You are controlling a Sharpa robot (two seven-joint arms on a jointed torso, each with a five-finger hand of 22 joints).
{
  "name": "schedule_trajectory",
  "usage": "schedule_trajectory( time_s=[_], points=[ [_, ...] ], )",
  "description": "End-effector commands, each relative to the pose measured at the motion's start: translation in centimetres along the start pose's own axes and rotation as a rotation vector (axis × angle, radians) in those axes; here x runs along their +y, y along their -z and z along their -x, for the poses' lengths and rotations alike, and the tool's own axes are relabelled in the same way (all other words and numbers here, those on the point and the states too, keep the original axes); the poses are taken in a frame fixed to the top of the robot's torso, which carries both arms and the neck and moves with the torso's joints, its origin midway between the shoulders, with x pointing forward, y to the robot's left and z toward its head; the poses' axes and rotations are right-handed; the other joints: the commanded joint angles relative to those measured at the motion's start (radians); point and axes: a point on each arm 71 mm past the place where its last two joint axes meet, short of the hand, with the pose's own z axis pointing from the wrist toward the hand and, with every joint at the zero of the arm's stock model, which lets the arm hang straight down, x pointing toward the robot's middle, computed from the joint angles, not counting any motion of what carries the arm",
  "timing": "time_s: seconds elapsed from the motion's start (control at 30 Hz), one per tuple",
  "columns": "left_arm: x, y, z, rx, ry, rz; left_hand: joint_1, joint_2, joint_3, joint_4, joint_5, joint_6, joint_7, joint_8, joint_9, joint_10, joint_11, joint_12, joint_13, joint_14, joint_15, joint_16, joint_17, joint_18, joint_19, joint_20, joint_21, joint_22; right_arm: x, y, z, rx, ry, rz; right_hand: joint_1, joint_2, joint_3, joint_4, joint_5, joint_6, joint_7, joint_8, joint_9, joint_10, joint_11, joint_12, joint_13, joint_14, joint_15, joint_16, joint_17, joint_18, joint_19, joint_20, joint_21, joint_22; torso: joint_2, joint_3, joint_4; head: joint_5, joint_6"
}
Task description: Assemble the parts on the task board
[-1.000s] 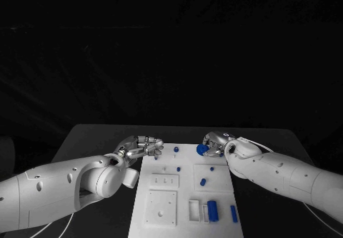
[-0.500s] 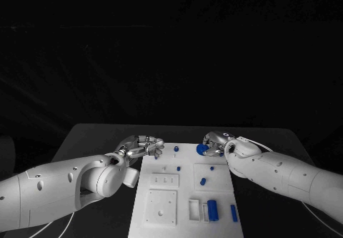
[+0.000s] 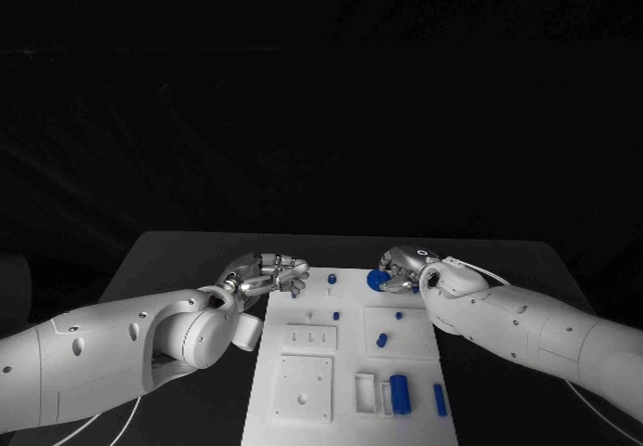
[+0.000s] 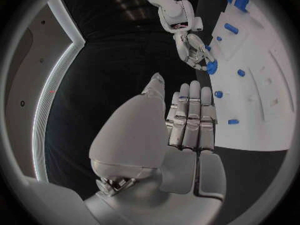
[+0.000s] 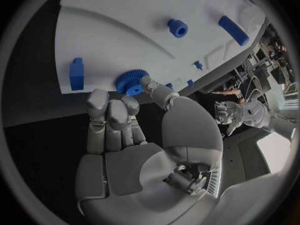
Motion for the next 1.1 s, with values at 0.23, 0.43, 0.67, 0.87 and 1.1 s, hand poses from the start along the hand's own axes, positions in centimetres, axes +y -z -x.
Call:
schedule_trajectory(
  time_s=[0.23, 0.43, 0.67, 0.87, 1.1],
  points=[
    [-0.1, 0.0, -0.2, 0.02, -0.001, -0.009, 0.003, 0.004, -0.007, -0.001, 0.005, 0.0, 0.004, -0.005, 0.002, -0.006, 0.002, -0.005, 0.0, 0.005, 0.002, -0.005, 0.001, 0.018, -0.005, -0.001, -0.003, -0.001, 0.4, 0.2, -0.9, 0.023, 0.05, 0.01, 0.015, 0.035, 0.013, -0.03, -0.004, 0.068, 0.001, 0.034, 0.013, 0.006, -0.004, 0.008, -0.007, 0.001, -0.008, -0.006, 0.008, 0.062, -0.003, -0.003, 0.014, 0.019, -0.001, -0.0001, -0.0007, -0.001, 0.0],
    [-0.1, 0.0, -0.2, 0.02, -0.001, -0.008, 0.004, 0.004, -0.007, -0.001, 0.005, 0.0, 0.004, -0.006, 0.002, -0.005, 0.001, -0.006, 0.0, 0.005, 0.002, -0.005, 0.002, 0.018, -0.005, -0.001, -0.003, -0.001, 0.8, 0.2, -0.9, 0.009, 0.062, 0.013, 0.009, 0.035, 0.013, -0.036, -0.006, 0.084, -0.004, 0.04, 0.016, 0.009, -0.008, 0.011, -0.01, 0.003, -0.012, -0.009, 0.01, 0.062, -0.003, -0.001, 0.017, 0.018, 0.0, 0.0001, -0.0002, -0.003, -0.001],
    [-0.1, 0.0, -0.1, 0.017, -0.001, -0.008, 0.003, 0.004, -0.007, 0.0, 0.005, 0.0, 0.004, -0.006, 0.002, -0.005, 0.001, -0.006, 0.001, 0.005, 0.002, -0.005, 0.002, 0.017, -0.005, -0.001, -0.003, -0.002, 1.2, 0.3, -1.0, -0.012, 0.064, 0.026, -0.01, 0.008, 0.012, -0.022, 0.0, 0.089, -0.006, 0.039, 0.017, 0.01, -0.011, 0.009, -0.015, 0.004, -0.014, -0.011, 0.012, 0.062, -0.002, 0.001, 0.019, 0.016, 0.0, 0.0001, -0.0008, -0.005, 0.003],
    [-0.1, 0.0, -0.1, 0.018, -0.001, -0.008, 0.001, 0.004, -0.007, 0.0, 0.004, 0.0, 0.004, -0.006, 0.003, -0.005, 0.001, -0.006, 0.001, 0.005, 0.002, -0.006, 0.002, 0.017, -0.005, -0.001, -0.003, -0.002, 1.2, 0.4, -0.8, -0.043, 0.067, 0.021, -0.017, -0.009, 0.019, 0.001, 0.004, 0.093, -0.007, 0.039, 0.018, 0.013, -0.012, 0.012, -0.017, 0.007, -0.016, -0.013, 0.014, 0.062, 0.002, -0.001, 0.019, 0.015, -0.001, -0.0003, -0.0001, -0.007, 0.0],
    [-0.1, 0.0, 0.0, 0.015, -0.002, -0.008, 0.002, 0.004, -0.007, 0.0, 0.004, 0.001, 0.003, -0.006, 0.003, -0.005, 0.001, -0.007, 0.001, 0.005, 0.002, -0.006, 0.002, 0.017, -0.005, -0.001, -0.003, -0.002, 1.5, 0.7, -0.5, -0.094, 0.052, 0.032, -0.012, -0.009, 0.025, 0.006, 0.0, 0.1, -0.01, 0.042, 0.02, 0.019, -0.014, 0.018, -0.016, 0.008, -0.018, -0.014, 0.016, 0.062, 0.003, -0.003, 0.02, 0.015, -0.001, 0.0004, -0.0005, -0.004, 0.002]
  ],
)
